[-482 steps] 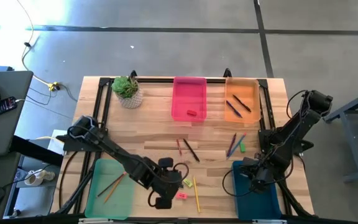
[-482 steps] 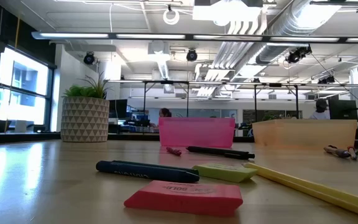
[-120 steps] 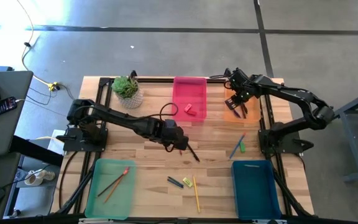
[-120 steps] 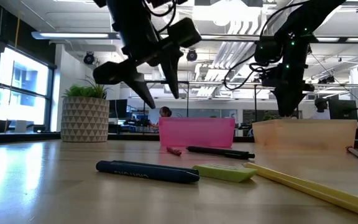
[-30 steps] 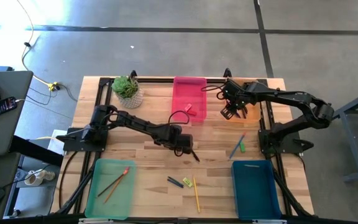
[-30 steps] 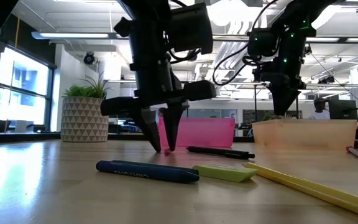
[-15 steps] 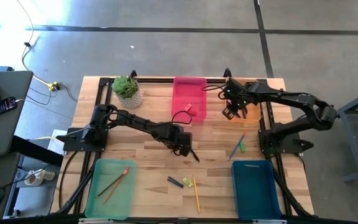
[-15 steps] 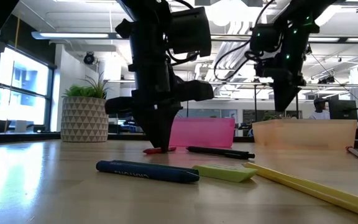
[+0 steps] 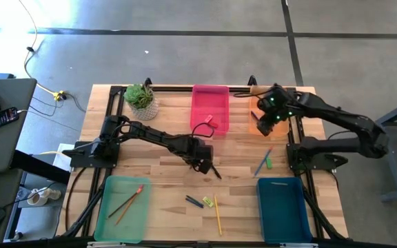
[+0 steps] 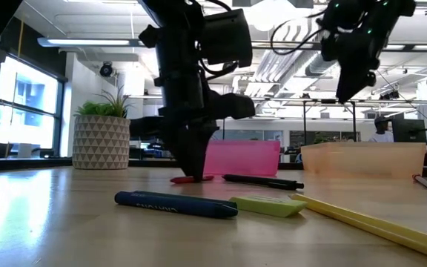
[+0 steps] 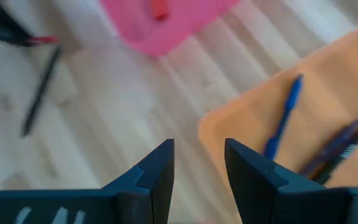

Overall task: Sort crayons/erasers/pens/pencils in bins
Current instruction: Put the red crayon into the blue bin

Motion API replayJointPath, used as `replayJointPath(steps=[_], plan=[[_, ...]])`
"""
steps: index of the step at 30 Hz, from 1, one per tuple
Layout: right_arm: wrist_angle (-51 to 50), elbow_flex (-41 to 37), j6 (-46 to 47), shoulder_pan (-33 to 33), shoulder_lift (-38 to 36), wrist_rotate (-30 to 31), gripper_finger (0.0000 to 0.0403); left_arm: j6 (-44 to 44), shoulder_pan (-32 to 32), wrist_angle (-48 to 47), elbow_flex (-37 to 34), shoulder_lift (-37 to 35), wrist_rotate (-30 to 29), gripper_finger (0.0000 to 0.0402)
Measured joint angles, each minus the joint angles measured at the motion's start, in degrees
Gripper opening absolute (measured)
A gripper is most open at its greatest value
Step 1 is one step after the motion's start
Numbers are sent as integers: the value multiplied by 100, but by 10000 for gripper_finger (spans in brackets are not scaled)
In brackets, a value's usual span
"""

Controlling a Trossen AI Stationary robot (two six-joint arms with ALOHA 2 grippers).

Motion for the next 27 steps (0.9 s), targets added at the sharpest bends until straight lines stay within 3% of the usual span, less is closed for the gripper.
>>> replayJointPath(steps=[9, 21, 27], plan=[[-161, 0, -288, 105, -701, -1231, 133, 284, 13, 228, -15, -170, 211, 12], [-186, 0, -306, 1047, -1068, -1613, 133, 579, 2, 474, -10, -619, 521, 8], [183, 0, -307, 1496, -1050, -1621, 133, 685, 5, 1650, -2, -826, 441, 8]])
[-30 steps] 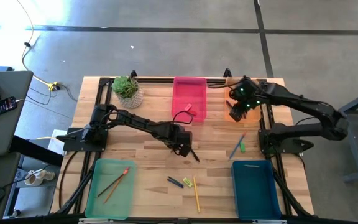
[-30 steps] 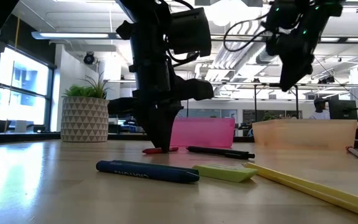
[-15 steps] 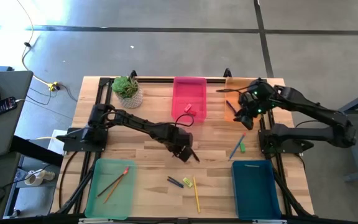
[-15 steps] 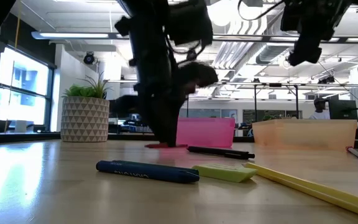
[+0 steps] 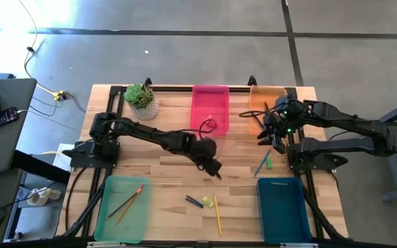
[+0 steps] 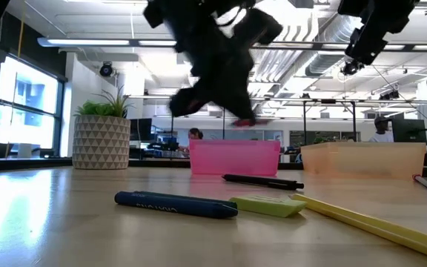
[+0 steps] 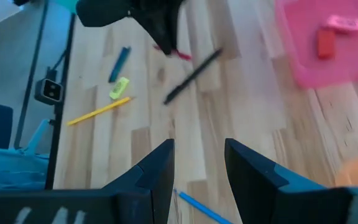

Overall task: Sort crayons/erasers/pens/pencils in bins
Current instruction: Put the red crayon into the blue bin

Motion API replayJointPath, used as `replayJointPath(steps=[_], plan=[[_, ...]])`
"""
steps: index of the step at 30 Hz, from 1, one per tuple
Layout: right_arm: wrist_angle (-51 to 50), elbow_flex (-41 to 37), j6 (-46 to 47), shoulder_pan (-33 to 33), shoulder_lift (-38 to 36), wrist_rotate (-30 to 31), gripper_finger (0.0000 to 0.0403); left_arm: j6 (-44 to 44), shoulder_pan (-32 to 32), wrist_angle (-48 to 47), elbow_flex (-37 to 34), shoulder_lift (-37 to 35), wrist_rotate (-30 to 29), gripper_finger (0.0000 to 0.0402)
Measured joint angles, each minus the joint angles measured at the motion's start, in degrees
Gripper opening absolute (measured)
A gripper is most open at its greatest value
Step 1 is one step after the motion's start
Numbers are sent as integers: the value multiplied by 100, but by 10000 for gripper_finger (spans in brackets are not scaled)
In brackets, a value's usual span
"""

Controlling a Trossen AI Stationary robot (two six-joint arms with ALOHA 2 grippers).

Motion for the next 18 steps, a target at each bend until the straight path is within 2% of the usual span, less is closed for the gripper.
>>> replayJointPath(steps=[6, 18], plan=[[489, 0, 0, 358, -7, -3, 133, 156, -1, 1490, 6, -7, -100, 8], [1498, 0, 227, 879, 13, 87, 133, 1440, -77, 2925, 6, -7, -756, 8]])
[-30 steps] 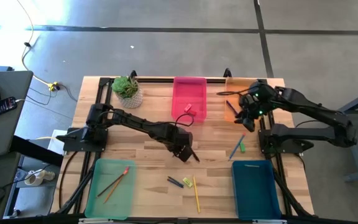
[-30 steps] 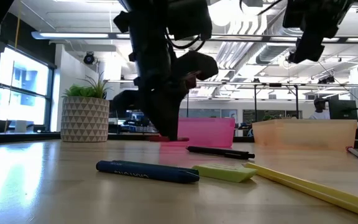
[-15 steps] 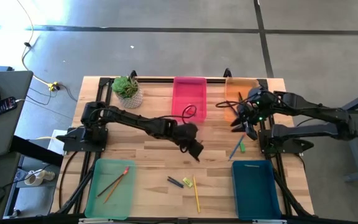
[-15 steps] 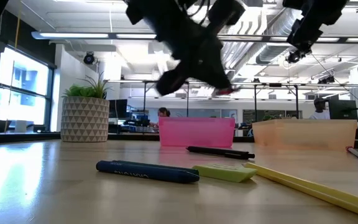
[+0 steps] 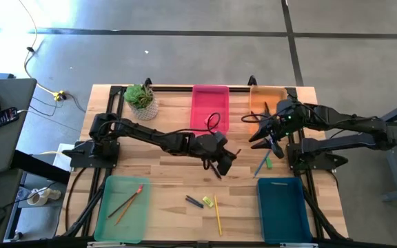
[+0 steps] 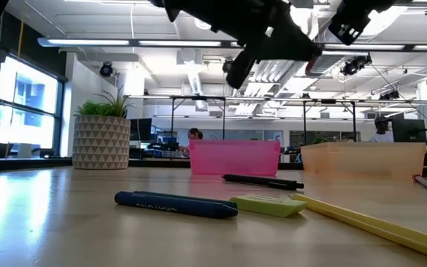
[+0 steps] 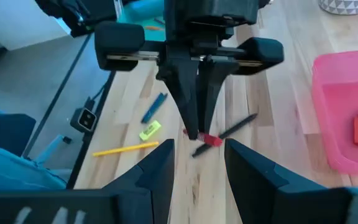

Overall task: Sort crayons/erasers/pens/pencils in bins
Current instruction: Put the red crayon into the blue bin

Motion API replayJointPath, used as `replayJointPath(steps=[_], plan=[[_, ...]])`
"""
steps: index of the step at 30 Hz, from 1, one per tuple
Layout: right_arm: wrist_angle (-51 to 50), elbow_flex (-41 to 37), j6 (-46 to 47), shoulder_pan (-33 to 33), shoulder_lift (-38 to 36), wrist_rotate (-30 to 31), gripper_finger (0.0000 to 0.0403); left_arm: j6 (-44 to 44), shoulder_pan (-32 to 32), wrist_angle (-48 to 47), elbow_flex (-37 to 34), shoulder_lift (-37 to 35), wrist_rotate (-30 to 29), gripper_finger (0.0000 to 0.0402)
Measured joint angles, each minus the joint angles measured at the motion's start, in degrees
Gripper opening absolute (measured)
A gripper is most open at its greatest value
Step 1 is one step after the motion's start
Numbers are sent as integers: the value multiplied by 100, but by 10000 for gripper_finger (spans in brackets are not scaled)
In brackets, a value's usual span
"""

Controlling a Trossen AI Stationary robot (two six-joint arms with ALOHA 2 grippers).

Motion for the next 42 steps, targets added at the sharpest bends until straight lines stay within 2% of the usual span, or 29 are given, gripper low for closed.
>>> replayJointPath(steps=[11, 23, 27, 34, 42], plan=[[407, 0, 289, 137, 175, 124, 133, 864, 2, 1195, 0, 0, -29, 8], [529, 0, 529, 137, 430, 106, 130, 990, 81, 1393, 2, 0, -28, 8], [524, -1, 547, 137, 482, 104, 100, 1026, 92, 1428, 4, 0, -26, 8], [469, -2, 571, 137, 514, 73, 13, 1048, 92, 1383, 4, 0, -27, 8], [423, 0, 591, 137, 531, 93, 20, 1032, 92, 1376, 4, 0, -47, 24]])
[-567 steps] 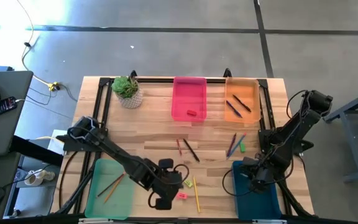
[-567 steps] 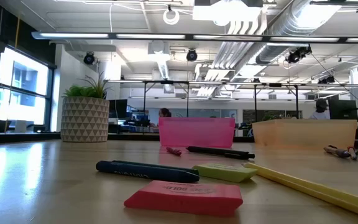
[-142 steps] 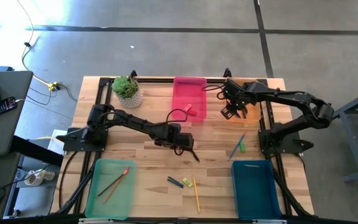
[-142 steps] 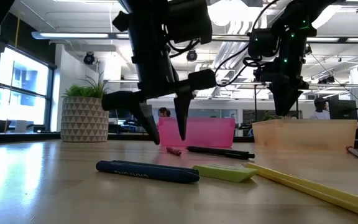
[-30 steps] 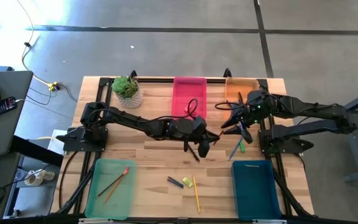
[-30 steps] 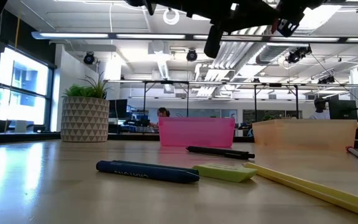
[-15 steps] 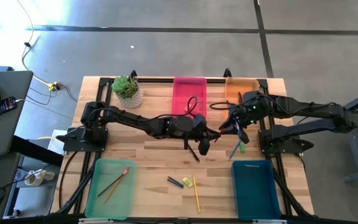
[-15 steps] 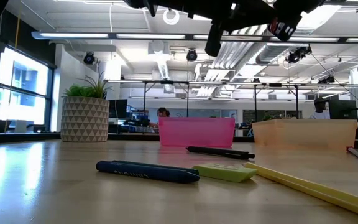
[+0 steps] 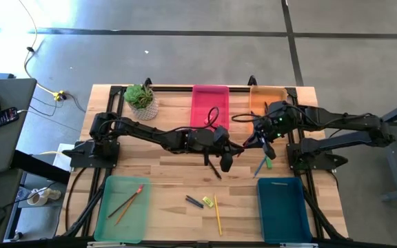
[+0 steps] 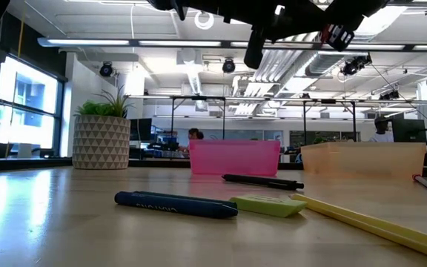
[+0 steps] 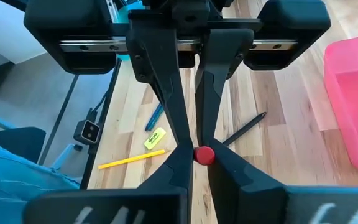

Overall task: Sort crayons/erasers/pens/pencils in bins
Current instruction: Put the red crayon into the blue bin

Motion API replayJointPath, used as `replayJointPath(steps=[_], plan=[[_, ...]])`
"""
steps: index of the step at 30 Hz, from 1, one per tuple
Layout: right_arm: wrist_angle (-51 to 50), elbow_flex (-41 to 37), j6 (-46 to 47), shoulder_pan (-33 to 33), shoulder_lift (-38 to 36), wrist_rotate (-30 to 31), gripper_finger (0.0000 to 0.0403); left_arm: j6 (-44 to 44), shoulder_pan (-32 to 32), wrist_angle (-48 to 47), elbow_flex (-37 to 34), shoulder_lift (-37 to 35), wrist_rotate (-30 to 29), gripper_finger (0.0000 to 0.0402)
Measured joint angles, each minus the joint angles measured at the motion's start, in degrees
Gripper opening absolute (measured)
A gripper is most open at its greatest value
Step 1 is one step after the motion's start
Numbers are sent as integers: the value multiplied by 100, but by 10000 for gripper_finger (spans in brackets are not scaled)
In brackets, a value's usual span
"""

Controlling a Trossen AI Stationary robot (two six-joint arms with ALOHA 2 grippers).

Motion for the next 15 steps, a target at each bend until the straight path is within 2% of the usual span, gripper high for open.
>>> replayJointPath(steps=[5, 11, 15], plan=[[-295, -2, -5, -2, 9, 33, 5, -9, -2, -121, 7, -4, -81, 60], [-886, 0, 222, 0, 4, -27, 8, -7, -2, -692, 7, -4, -137, 113], [-1608, 0, 439, 200, 4, -166, 7, -9, -2, -1188, 7, -6, -156, 125]])
